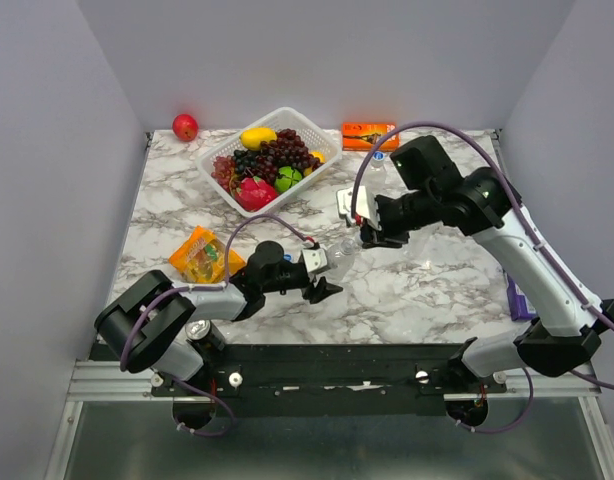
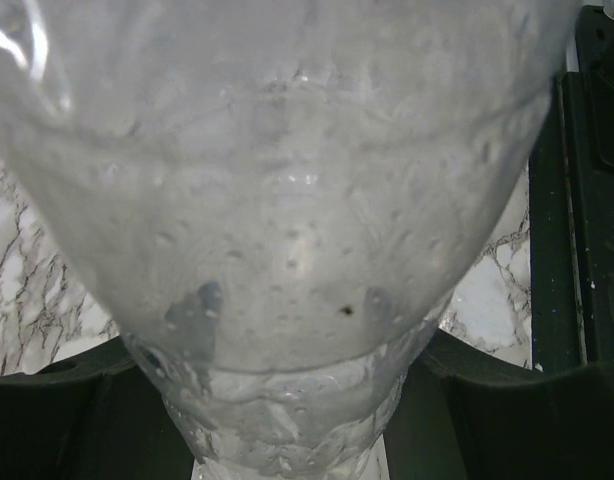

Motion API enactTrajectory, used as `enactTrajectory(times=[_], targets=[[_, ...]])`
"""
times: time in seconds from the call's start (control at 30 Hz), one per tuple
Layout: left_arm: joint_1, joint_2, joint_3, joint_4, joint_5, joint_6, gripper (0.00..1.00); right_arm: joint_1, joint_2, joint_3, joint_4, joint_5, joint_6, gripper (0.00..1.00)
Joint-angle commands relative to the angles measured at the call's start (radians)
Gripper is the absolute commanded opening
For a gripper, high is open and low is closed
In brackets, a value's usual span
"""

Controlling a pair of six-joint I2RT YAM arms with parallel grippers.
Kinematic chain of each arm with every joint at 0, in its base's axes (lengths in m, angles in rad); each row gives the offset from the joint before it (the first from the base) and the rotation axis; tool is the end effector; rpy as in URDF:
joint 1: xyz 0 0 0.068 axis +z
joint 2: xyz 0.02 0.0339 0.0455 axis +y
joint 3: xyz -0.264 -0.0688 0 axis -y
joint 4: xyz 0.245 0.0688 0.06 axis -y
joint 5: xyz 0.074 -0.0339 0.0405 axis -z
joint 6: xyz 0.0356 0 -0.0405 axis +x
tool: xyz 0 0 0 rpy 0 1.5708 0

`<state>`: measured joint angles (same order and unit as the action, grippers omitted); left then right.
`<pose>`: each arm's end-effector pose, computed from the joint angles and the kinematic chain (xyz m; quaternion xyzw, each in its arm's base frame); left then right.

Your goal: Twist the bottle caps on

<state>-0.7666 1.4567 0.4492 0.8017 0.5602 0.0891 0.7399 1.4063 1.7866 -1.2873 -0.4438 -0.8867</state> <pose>0.1838 -0.2033 0.1794 0.4681 0.6062 -0.4038 0.5004 0.1724 0.1781 0.4370 -0.7193 0.5816 0.1842 0.3323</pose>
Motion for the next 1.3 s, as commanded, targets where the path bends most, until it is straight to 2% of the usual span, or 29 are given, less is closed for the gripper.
enactTrajectory(times=[0.0,0.23,0.8,1.27], targets=[[-0.017,0.011,0.0,0.014,0.013,0.027,0.0,0.018,0.031,0.048,-0.053,0.039,-0.02,0.3],[-0.02,0.013,0.019,0.024,0.015,0.09,0.0,0.064,0.069,0.05,-0.109,0.079,-0.118,0.32],[-0.02,0.008,0.014,0.036,0.006,0.129,0.0,0.107,0.122,0.048,-0.107,0.1,-0.135,0.35],[-0.014,0.011,-0.006,0.093,-0.065,0.057,0.0,0.108,0.149,0.057,-0.214,0.093,-0.136,0.34]])
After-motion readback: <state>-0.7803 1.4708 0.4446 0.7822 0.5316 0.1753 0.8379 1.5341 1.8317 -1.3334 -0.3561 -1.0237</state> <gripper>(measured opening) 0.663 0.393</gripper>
